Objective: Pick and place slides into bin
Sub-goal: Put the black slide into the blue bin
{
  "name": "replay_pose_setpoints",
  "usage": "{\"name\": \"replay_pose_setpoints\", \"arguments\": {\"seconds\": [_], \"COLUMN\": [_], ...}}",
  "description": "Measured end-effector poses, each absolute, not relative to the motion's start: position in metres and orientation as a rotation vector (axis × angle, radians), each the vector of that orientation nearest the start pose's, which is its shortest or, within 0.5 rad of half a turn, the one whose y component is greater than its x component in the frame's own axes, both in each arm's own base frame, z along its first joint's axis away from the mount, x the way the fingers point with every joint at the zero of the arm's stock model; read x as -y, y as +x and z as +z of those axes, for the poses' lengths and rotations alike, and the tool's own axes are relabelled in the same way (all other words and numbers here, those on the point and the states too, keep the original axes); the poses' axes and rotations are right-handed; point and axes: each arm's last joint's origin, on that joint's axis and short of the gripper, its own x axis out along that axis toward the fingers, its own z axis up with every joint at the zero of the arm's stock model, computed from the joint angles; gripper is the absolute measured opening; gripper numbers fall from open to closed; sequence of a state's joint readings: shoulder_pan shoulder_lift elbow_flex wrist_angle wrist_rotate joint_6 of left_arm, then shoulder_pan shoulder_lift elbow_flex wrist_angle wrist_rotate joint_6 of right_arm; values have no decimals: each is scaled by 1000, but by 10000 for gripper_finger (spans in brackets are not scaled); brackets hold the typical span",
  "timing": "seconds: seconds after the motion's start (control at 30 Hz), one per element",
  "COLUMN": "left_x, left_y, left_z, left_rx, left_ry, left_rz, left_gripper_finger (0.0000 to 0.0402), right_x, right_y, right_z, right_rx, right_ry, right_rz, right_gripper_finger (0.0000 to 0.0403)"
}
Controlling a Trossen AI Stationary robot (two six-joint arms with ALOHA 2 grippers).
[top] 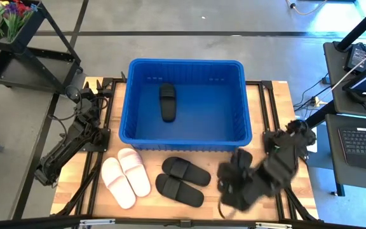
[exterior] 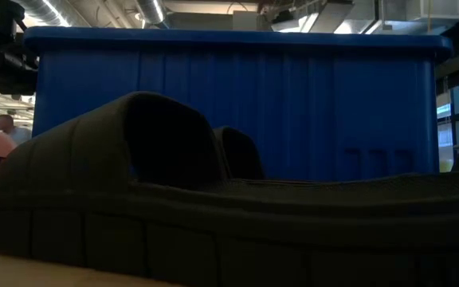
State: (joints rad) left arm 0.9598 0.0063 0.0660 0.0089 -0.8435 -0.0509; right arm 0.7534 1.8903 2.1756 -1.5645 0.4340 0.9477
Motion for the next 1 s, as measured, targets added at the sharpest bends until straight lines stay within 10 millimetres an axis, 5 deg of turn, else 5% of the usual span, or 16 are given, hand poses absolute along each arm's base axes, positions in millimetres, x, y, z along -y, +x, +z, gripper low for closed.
{"name": "replay_pose_setpoints", "arguments": {"seconds": [0.23, 0.4, 0.67, 1.0], "left_x": [-81, -81, -81, -81], "left_y": [30, 30, 30, 30], "left_z": [186, 186, 186, 186], "left_rx": [125, 125, 126, 126], "left_ry": [-32, -33, -33, -33], "left_rz": [1800, 1800, 1800, 1800], "left_gripper_finger": [224, 224, 224, 224], "right_x": [-285, -312, -299, -251], "right_y": [228, 219, 221, 202], "right_z": [317, 274, 222, 192], "right_rx": [-1124, -1243, -1351, -1400], "right_ry": [331, 498, 475, 100], "right_rz": [-336, -226, -257, -601], "right_gripper_finger": [228, 228, 228, 214]}}
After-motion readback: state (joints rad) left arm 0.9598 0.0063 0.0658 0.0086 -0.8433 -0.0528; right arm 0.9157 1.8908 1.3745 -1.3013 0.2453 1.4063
